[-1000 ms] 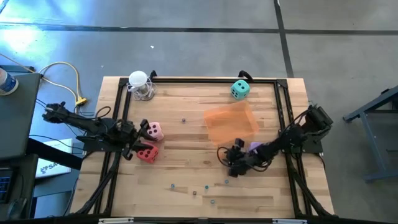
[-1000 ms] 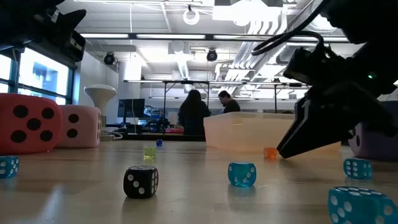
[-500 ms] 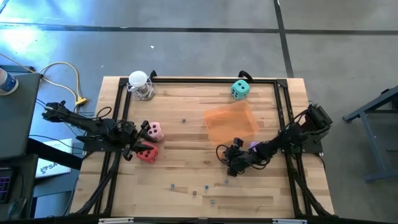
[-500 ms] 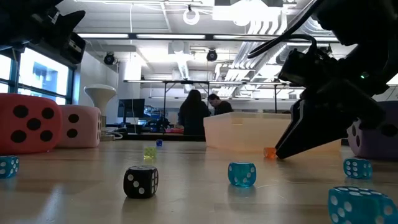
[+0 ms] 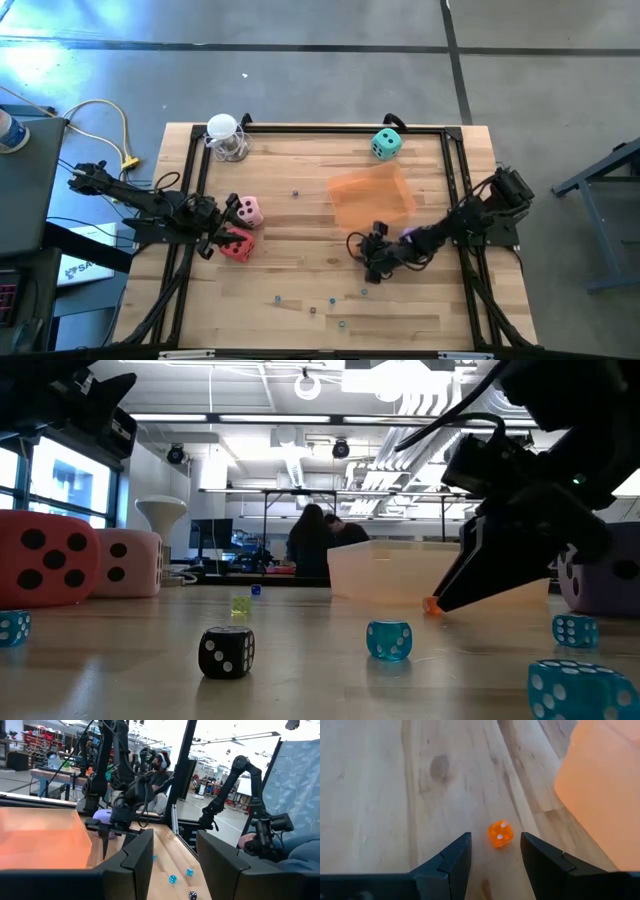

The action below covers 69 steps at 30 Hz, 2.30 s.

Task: Pick & Place Dice
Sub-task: Put the small orange dice into the orange bin

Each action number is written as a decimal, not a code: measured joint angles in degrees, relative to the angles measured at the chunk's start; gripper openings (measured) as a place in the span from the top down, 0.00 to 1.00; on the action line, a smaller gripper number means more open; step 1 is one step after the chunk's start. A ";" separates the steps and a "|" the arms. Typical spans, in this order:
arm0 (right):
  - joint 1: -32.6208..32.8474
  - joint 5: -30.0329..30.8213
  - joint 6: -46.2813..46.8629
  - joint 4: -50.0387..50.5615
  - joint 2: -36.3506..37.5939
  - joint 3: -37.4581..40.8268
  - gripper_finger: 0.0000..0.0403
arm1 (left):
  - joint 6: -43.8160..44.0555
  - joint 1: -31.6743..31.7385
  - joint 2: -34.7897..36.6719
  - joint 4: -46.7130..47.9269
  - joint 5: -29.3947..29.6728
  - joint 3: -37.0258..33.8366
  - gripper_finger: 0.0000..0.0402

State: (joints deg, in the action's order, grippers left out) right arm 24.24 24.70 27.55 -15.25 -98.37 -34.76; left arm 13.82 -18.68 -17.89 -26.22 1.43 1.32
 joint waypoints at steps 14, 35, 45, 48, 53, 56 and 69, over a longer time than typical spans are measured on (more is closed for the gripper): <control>-2.22 -3.79 -0.86 -0.24 -0.39 -0.02 0.60 | 0.03 0.00 0.00 0.04 -0.09 0.00 0.64; -2.22 -5.39 -3.86 -1.36 -0.52 -0.02 0.89 | 0.12 0.00 0.00 0.11 -0.09 0.00 0.64; -2.24 -5.70 -3.82 -1.84 -0.52 -0.04 0.90 | 0.11 0.00 -0.02 0.52 -0.09 0.01 0.64; -1.94 -5.82 -3.84 -2.38 -0.55 -0.02 0.92 | 0.09 0.00 -0.43 0.42 -0.09 0.02 0.64; -0.44 -5.99 -5.92 -5.90 -0.55 -0.16 0.92 | 0.09 0.00 -1.90 0.42 -0.09 0.01 0.64; 0.21 -6.02 -8.30 -5.75 -0.03 -2.00 0.92 | 0.09 0.00 -2.83 0.29 -0.09 0.02 0.64; -4.67 7.84 -18.80 8.52 7.41 -12.13 0.92 | -0.30 0.02 -4.61 -4.74 -0.09 0.00 0.64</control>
State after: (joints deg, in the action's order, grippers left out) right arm 19.57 32.54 8.75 -6.72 -90.96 -46.90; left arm 13.52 -18.65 -22.50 -30.96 1.34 1.32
